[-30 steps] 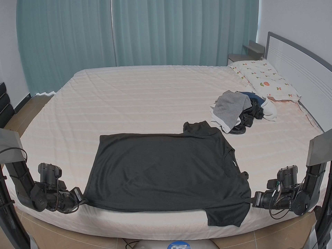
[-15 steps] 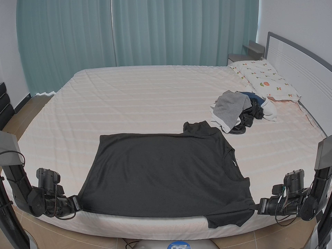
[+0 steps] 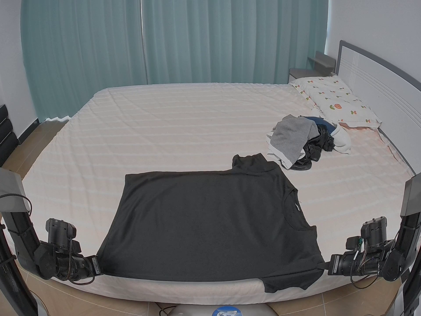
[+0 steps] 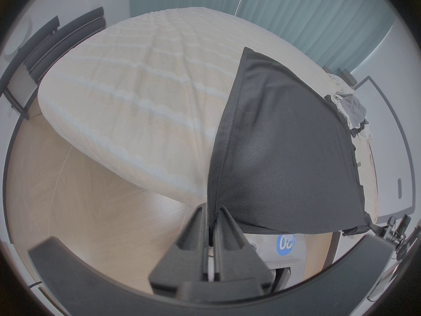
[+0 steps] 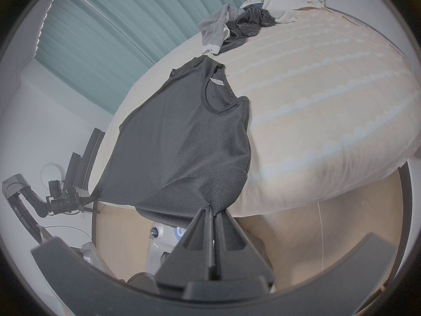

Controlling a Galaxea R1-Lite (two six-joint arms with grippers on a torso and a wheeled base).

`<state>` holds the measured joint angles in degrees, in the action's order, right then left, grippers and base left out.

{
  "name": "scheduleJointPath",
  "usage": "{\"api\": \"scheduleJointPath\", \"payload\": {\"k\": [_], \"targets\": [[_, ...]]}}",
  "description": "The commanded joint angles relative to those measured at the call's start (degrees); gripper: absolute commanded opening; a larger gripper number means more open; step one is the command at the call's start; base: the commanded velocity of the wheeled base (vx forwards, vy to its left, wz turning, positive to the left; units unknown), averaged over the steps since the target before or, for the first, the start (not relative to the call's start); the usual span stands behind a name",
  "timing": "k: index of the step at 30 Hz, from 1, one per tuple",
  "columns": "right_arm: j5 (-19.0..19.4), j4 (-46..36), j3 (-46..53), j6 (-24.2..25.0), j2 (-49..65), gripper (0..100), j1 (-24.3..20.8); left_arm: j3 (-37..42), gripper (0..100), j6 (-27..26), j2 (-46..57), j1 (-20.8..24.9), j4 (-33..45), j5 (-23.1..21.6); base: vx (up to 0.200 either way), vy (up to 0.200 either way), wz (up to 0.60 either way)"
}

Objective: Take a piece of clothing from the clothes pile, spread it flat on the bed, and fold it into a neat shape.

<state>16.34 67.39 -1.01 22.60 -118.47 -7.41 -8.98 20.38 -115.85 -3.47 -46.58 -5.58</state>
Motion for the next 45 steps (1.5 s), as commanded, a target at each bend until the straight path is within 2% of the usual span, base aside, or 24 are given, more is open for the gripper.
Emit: {"api": "scheduleJointPath", "payload": {"k": [1, 3, 11, 25, 29, 30, 39, 45], "targets": [[0.01, -1.74, 1.01, -0.1, 0.61, 0, -0.41, 1.16, 0, -1.22, 0.01, -0.04, -0.09, 0.75, 0.0, 0.0, 0.0], [0.01, -2.79, 1.01, -0.28, 1.05, 0, -0.41, 1.43, 0, -1.57, 0.1, -0.04, -0.09, 0.75, 0.0, 0.0, 0.0], [0.19, -15.36, 1.01, -3.88, 8.17, 0, 0.12, 4.33, 0, -6.58, 0.36, -0.04, 0.09, 0.75, 0.0, 0.0, 0.0], [0.19, -24.15, 1.01, -4.41, 12.82, 0, 0.2, 8.63, 0, -13.97, 0.27, -0.13, 0.97, 1.1, 0.0, 0.0, 0.0], [0.1, -25.99, 1.01, -4.41, 13.18, 0, 0.2, 8.63, 0, -14.76, 0.45, -0.13, 3.43, 2.24, 0.0, 0.0, 0.0], [0.19, -27.22, 1.01, -4.76, 13.61, 0, 0.2, 8.63, 0, -16.34, 0.8, -0.13, 5.36, 3.47, 0.0, 0.0, 0.0], [0.36, -33.11, 1.01, -7.48, 16.87, 0, 0.12, 8.63, 0, -17.04, 5.9, -0.04, 10.55, 3.83, 0.0, 0.0, 0.0], [0.36, -32.32, 0.22, -8.28, 18.8, 0, 0.03, 6.96, 0, -16.95, 8.18, -0.04, 13.62, 3.83, 0.0, 0.0, 0.0]]}}
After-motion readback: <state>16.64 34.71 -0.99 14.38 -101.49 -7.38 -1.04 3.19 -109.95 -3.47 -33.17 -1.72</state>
